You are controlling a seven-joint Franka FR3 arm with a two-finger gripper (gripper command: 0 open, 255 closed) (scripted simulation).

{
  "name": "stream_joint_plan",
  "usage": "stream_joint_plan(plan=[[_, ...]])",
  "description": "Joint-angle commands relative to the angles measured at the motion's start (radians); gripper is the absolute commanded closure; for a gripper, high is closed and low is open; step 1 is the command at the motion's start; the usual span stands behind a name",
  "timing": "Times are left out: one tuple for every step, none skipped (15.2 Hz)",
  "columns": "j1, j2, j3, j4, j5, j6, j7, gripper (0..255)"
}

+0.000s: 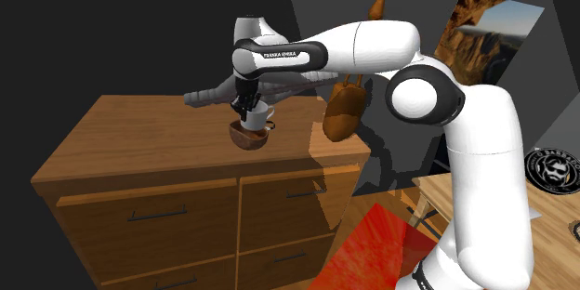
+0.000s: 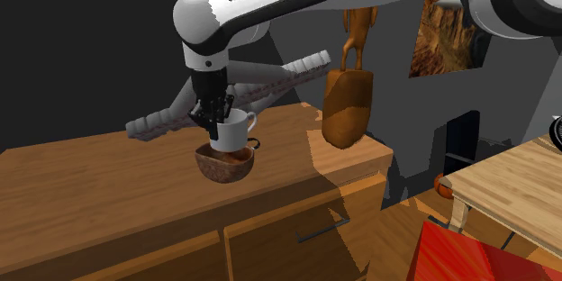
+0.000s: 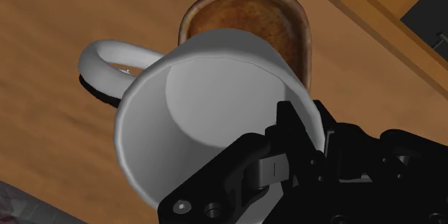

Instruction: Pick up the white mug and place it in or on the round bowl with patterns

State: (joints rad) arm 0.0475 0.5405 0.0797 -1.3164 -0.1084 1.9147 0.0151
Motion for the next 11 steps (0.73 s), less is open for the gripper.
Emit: stream_joint_plan(plan=[[0.000, 0.008, 0.000, -0.016, -0.001, 0.025, 0.003, 255], [0.000, 0.008, 0.000, -0.016, -0.001, 0.025, 0.003, 255], [0.000, 0.008, 0.000, -0.016, -0.001, 0.025, 0.003, 255], [0.000, 0.008, 0.000, -0.016, -0.001, 0.025, 0.003, 255], [0.000, 0.008, 0.000, -0.016, -0.001, 0.025, 0.003, 255], [0.000, 0.008, 0.000, -0.016, -0.001, 0.025, 0.003, 255], [0.000, 0.008, 0.000, -0.016, -0.001, 0.025, 0.003, 255], [0.000, 0.008, 0.000, -0.016, -0.001, 0.025, 0.003, 255], [0.000, 0.008, 0.000, -0.016, -0.001, 0.025, 0.003, 255], [0.000, 0.008, 0.000, -0.016, -0.001, 0.025, 0.003, 0], [0.000, 0.008, 0.000, -0.016, -0.001, 0.025, 0.003, 0]])
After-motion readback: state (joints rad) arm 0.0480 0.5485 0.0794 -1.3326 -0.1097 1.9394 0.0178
